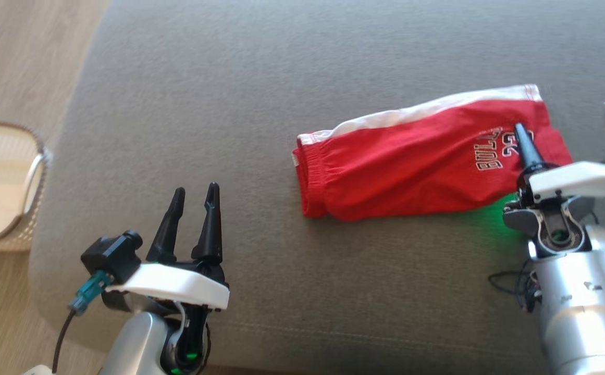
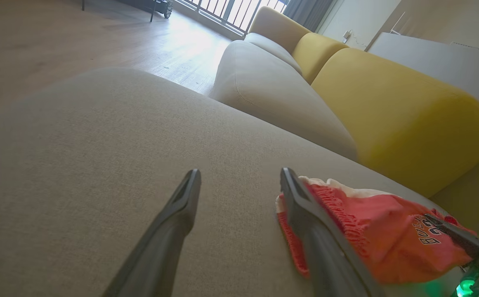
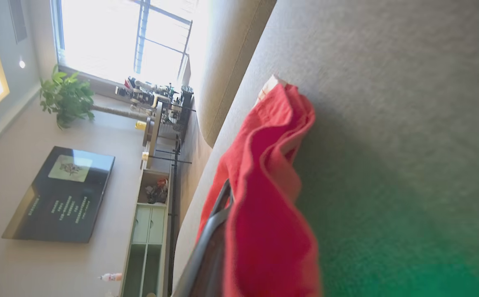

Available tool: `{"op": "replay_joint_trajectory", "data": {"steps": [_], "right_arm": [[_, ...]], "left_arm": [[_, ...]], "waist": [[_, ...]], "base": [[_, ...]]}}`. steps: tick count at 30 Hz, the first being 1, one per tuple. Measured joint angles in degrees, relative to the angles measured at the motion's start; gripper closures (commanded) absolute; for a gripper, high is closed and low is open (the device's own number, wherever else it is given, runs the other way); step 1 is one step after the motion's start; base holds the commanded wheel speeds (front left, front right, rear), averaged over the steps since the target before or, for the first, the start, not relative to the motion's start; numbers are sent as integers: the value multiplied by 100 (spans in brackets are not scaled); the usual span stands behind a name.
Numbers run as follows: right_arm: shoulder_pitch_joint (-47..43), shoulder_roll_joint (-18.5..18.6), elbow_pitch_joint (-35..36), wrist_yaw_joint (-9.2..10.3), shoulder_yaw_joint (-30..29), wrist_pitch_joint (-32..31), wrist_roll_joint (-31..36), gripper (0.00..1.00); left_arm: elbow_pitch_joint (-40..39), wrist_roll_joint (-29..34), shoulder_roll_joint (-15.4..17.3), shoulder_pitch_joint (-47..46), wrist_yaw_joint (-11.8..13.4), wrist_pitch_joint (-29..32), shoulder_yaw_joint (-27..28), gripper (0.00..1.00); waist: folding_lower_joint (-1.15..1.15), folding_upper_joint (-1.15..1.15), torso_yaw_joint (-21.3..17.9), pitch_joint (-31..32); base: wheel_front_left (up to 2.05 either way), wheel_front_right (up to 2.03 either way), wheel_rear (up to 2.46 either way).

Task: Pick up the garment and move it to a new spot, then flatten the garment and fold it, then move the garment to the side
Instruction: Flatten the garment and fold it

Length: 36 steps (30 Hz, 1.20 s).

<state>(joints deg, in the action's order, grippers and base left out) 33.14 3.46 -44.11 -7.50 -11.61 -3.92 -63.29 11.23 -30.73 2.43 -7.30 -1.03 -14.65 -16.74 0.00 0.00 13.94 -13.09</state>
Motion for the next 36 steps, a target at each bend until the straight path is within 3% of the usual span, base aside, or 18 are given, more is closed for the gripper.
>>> {"op": "replay_joint_trajectory", "data": {"steps": [8, 15, 22, 26, 36], "right_arm": [[-341, 0, -229, -1, 427, 601, -644, 100], [-309, -24, -826, -10, 427, 1209, -594, 100], [-132, -40, -1172, -2, 445, 1461, -101, 100], [-190, -5, -915, 4, 810, 1474, -19, 100], [-577, -3, 519, 4, 2105, 1569, 393, 100]], "left_arm": [[26, 49, 0, 41, -4, 0, 57, 0], [109, 101, 1, 153, -54, 0, -85, 0], [115, 124, 2, 153, -54, 0, -111, 0], [121, 142, 2, 153, -54, 0, -102, 0], [141, 142, 2, 256, -55, 0, -85, 0]], "waist": [[0, 0, -273, 213], [0, 0, -306, 336], [0, 0, -249, 373], [0, 0, -213, 437], [0, 0, -65, 580]], "base": [[0, 0, 0], [0, 0, 0], [0, 0, 0], [0, 0, 0], [0, 0, 0]]}}
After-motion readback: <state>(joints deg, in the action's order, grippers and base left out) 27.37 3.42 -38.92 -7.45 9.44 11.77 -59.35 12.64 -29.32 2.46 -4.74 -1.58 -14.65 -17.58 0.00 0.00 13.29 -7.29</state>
